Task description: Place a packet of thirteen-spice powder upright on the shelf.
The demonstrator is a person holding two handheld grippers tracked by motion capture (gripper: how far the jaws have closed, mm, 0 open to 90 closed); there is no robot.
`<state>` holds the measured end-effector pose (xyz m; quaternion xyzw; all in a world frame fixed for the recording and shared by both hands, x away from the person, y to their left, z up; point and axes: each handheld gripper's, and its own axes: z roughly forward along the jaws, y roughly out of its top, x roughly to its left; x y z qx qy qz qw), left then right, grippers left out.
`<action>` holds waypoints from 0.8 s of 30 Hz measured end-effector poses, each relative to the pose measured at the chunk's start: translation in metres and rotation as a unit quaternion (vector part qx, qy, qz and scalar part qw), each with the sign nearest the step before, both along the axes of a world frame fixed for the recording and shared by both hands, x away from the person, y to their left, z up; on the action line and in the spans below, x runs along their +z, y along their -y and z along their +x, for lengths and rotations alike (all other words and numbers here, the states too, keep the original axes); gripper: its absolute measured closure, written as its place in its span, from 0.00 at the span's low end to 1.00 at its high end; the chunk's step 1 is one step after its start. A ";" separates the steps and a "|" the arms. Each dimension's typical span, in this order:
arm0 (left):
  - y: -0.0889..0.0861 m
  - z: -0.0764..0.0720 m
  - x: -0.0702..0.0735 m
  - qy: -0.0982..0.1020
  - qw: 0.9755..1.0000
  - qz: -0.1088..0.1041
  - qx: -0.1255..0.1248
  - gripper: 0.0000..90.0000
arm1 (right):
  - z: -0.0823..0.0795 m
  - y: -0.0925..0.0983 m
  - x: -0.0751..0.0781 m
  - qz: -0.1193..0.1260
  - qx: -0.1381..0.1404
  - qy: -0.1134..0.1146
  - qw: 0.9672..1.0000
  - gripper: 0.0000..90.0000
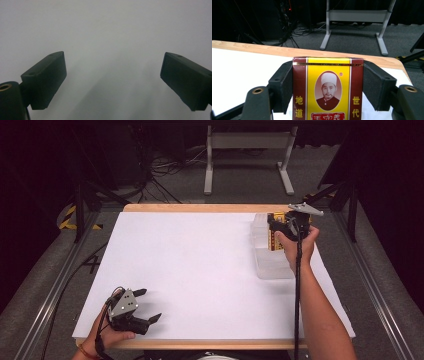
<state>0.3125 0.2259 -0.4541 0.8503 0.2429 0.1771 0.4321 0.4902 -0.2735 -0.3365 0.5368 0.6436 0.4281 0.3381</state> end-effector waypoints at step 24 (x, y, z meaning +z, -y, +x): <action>0.002 0.000 -0.001 -0.001 1.000 0.008 -0.008 0.08 | -0.008 0.007 0.012 0.000 -0.003 -0.017 1.000 0.36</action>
